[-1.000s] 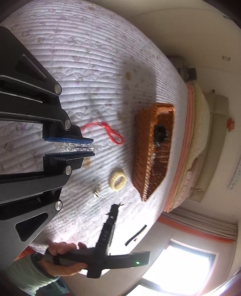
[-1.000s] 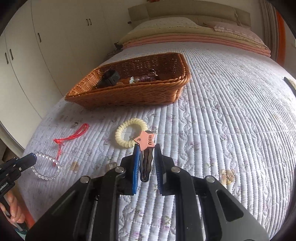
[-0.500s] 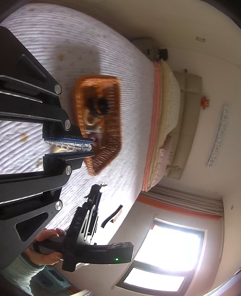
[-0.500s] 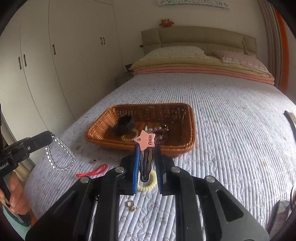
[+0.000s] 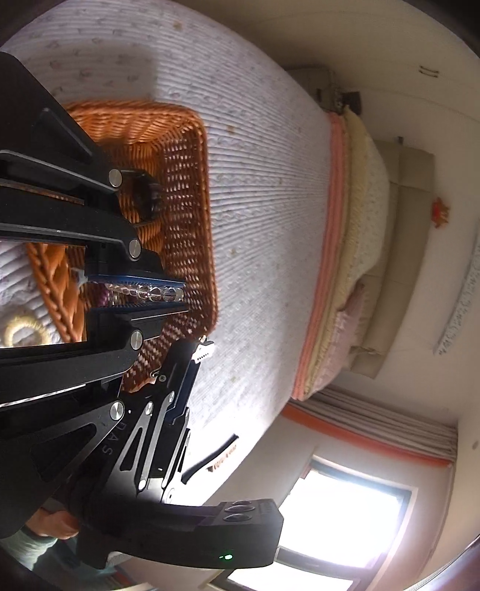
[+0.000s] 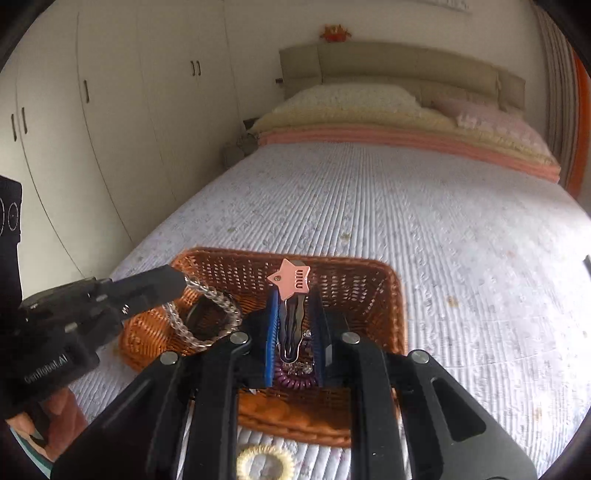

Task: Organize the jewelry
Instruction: 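Carry the key and bracelet into the wicker basket and open the tools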

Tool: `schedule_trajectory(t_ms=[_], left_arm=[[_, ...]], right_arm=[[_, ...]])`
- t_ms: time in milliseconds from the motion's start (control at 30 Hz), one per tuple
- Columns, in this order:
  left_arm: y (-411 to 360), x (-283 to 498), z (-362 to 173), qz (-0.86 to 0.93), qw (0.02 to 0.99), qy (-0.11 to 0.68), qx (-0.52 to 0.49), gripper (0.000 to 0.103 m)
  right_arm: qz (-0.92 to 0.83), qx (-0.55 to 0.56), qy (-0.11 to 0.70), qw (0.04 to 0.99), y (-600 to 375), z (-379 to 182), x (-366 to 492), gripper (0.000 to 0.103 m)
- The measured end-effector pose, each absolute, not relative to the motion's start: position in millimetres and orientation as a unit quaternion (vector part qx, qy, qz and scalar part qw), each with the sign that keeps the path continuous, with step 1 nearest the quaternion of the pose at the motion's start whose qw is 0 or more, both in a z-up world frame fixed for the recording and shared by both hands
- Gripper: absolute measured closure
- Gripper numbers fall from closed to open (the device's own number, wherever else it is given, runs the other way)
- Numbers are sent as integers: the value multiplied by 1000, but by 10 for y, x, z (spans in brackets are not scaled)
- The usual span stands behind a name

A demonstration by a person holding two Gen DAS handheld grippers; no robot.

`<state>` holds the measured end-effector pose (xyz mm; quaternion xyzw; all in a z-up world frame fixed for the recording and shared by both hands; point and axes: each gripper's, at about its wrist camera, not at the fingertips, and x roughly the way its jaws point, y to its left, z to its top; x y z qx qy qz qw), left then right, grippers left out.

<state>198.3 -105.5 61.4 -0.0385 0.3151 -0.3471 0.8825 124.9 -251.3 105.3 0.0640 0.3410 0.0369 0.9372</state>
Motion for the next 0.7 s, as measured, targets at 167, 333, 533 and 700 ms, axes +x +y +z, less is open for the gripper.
schedule_trajectory(t_ms=[167,333,533,700], left_arm=[[-1039,2208,256,-331,872,359,-41,97],[-1045,2271,73,-333,862,381,-34,97],[-1027,2217,61,-333,861,383,-26,90],[-909,2003,229,-334,871,359,-25,66]], right_arm=[[55,142,412,898,-2719,644,1669,89],[48,139,432,890,-2725,471,1775,89],[37,104,431,896,-2610,439,1744,89],[26,80,425,901,-2582,501,1604,57]])
